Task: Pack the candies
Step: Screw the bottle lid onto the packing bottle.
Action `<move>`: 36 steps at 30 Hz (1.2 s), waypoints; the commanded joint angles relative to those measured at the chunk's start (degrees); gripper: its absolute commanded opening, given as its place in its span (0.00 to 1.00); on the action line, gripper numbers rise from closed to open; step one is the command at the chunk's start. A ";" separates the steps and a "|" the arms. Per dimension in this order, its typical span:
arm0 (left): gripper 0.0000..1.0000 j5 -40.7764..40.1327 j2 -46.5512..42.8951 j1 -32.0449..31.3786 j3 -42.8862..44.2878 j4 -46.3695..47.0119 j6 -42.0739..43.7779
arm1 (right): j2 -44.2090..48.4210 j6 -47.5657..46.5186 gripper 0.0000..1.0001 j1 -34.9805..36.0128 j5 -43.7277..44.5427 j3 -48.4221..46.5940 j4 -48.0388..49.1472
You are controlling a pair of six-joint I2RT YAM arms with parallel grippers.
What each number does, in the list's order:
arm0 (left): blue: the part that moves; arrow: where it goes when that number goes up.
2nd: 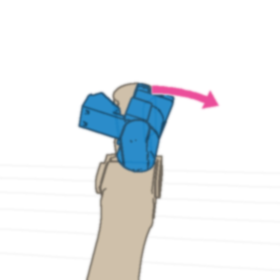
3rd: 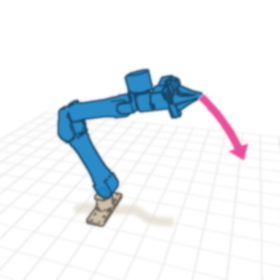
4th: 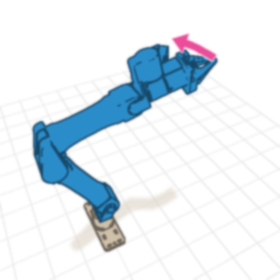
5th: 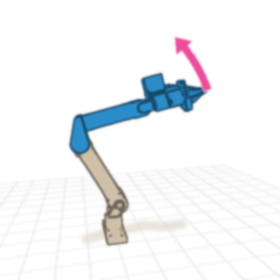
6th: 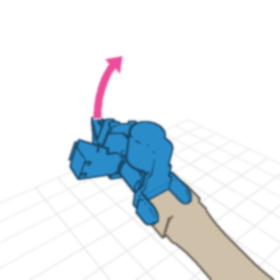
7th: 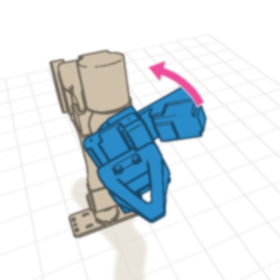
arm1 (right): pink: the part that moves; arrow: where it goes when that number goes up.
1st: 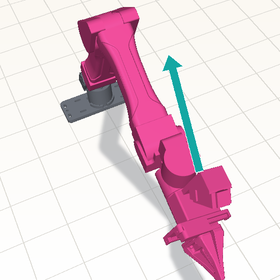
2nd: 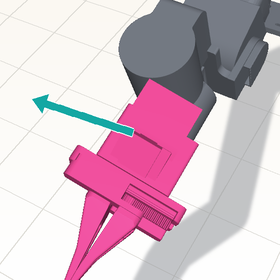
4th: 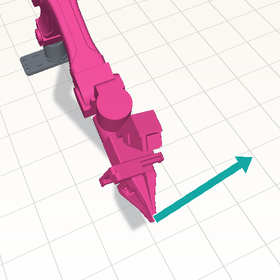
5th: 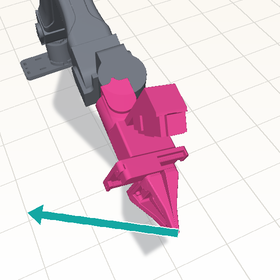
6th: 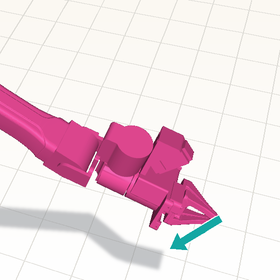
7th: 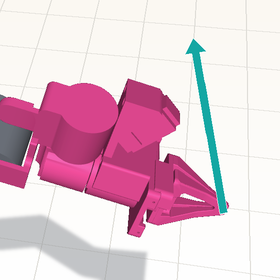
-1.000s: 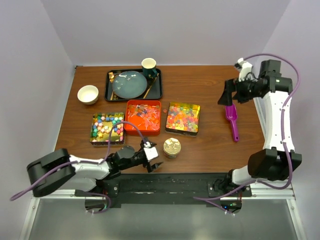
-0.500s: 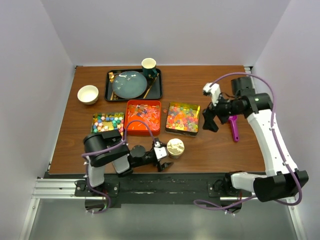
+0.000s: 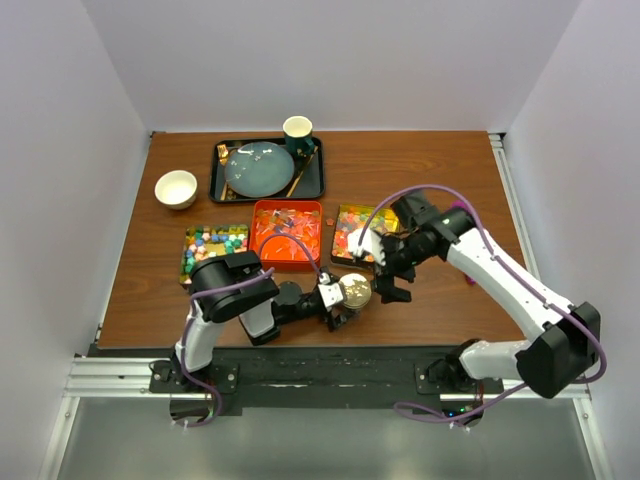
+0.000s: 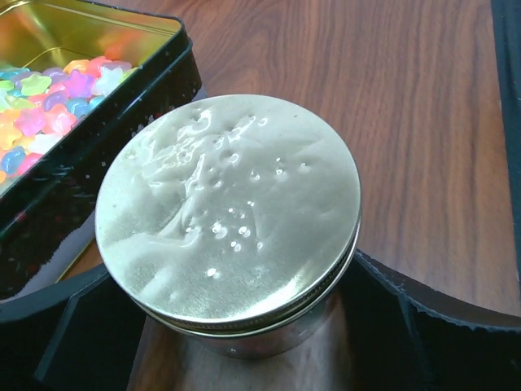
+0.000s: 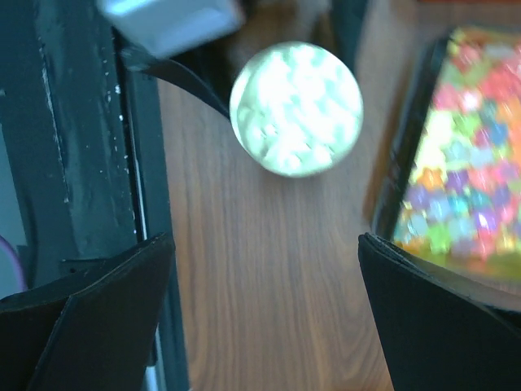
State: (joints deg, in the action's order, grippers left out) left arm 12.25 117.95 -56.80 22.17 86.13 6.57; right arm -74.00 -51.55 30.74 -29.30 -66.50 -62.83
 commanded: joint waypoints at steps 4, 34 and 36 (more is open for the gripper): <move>0.83 -1.09 3.96 1.86 -2.49 10.03 5.30 | -4.31 -4.96 0.99 3.27 -3.39 4.89 11.75; 0.00 -2.84 3.69 1.95 -1.70 4.22 3.72 | -6.78 -3.47 0.99 5.38 -2.79 11.48 14.94; 0.00 -3.29 3.78 1.86 -1.70 4.22 3.80 | -5.03 -4.61 0.99 5.29 -2.34 11.92 13.00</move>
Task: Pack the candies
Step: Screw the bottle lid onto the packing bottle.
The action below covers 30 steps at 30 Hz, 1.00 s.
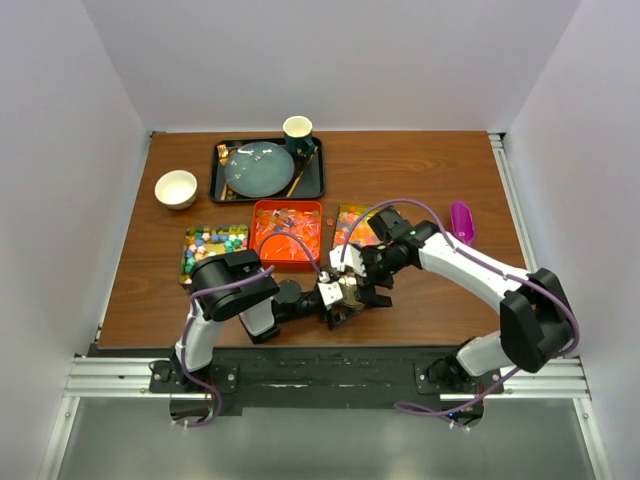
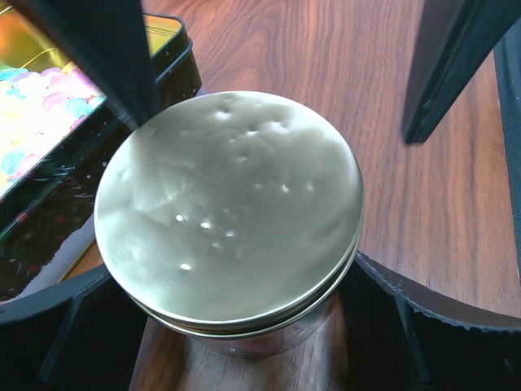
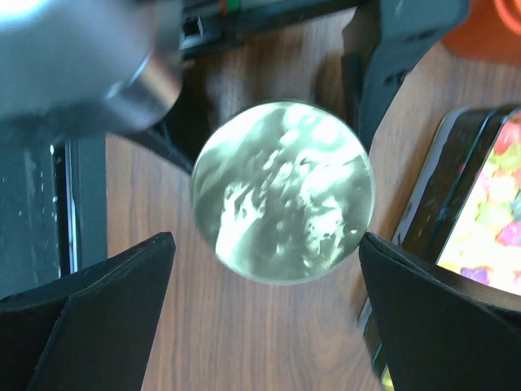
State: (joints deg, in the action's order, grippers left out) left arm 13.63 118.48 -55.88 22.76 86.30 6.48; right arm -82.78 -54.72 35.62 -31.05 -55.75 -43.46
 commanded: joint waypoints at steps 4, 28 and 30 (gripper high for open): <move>0.00 -5.10 3.43 1.03 -2.11 3.96 4.07 | 7.53 -2.32 0.99 0.42 -0.07 2.92 -12.24; 0.00 -2.03 1.85 -0.11 0.70 -6.32 5.12 | -4.66 -2.05 0.99 -1.34 -1.91 -10.35 -5.93; 0.00 -2.55 2.02 -0.11 0.61 -6.15 5.03 | -6.07 -2.58 0.99 -1.25 -1.74 -10.44 -5.93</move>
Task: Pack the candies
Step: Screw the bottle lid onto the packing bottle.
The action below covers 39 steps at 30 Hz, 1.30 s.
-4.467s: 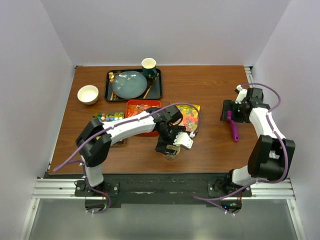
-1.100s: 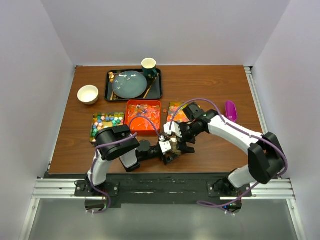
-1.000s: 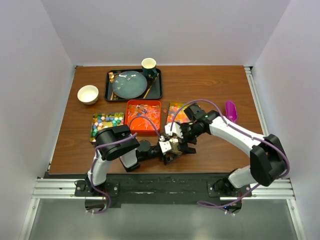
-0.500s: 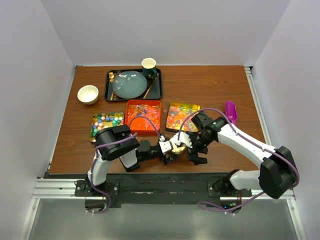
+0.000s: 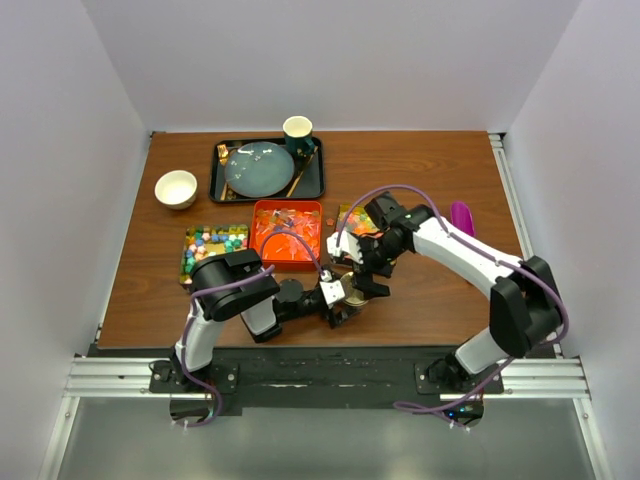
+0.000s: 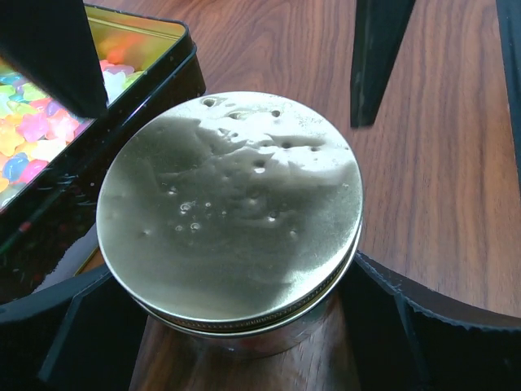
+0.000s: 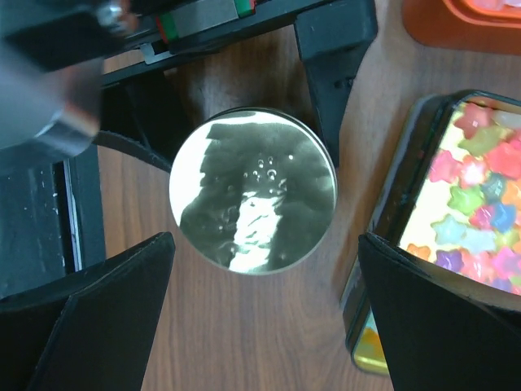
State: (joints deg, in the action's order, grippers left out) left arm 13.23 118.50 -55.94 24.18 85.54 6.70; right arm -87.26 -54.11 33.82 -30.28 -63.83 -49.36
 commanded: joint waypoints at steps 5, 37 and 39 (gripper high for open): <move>0.00 -3.13 2.18 0.04 -0.98 -4.76 4.99 | -2.47 -5.22 0.99 0.54 -3.38 -1.65 -2.40; 0.00 -1.63 2.62 0.05 0.34 -7.58 4.38 | 5.53 -0.28 0.99 -1.66 -2.32 -0.76 -0.91; 0.00 -1.46 2.79 0.13 0.51 -7.75 4.29 | 3.42 -3.35 0.99 -1.39 -2.50 -1.29 -1.17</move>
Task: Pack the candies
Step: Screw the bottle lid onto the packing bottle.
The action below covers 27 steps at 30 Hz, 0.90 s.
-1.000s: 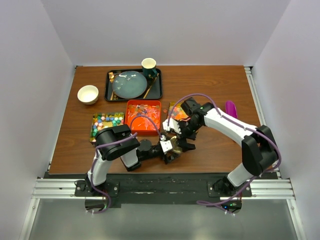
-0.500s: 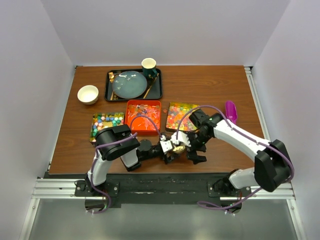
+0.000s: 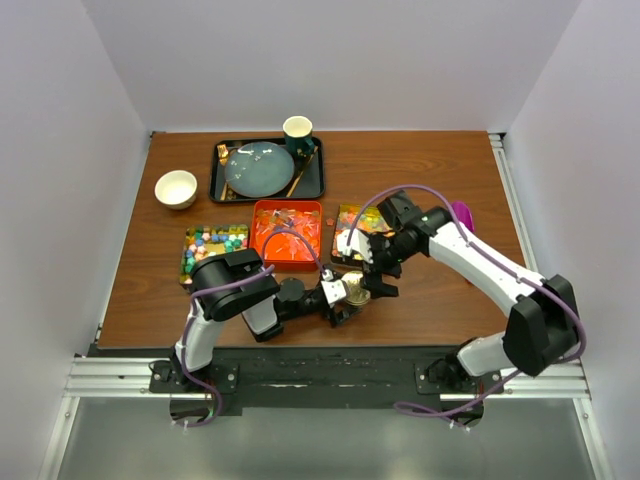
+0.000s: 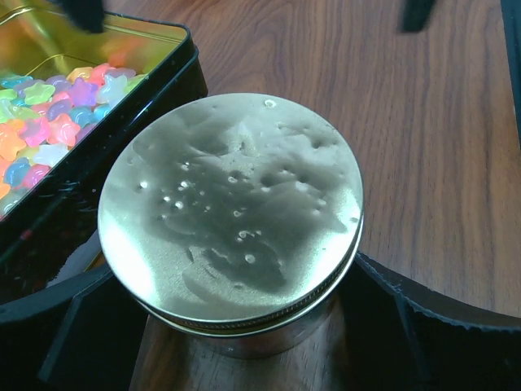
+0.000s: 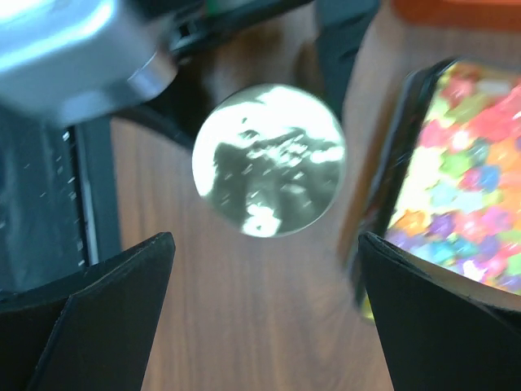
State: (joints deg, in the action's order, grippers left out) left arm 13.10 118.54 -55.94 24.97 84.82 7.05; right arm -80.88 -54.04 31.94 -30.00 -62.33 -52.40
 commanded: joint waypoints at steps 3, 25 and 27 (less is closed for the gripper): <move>0.00 -0.89 2.84 0.05 -0.01 -7.91 3.94 | -5.95 -5.80 0.99 0.58 -3.49 -3.59 1.69; 0.00 -3.79 3.10 0.31 0.43 -8.53 3.32 | -5.08 -9.41 0.99 1.72 -3.32 1.23 -6.83; 0.00 -3.87 3.19 0.31 0.43 -8.53 3.15 | -3.85 -10.38 0.99 1.81 -2.44 2.55 -8.15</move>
State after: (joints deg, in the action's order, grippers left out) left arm 13.21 119.04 -56.01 26.06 84.40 7.11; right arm -88.12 -63.16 33.19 -32.08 -63.13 -53.82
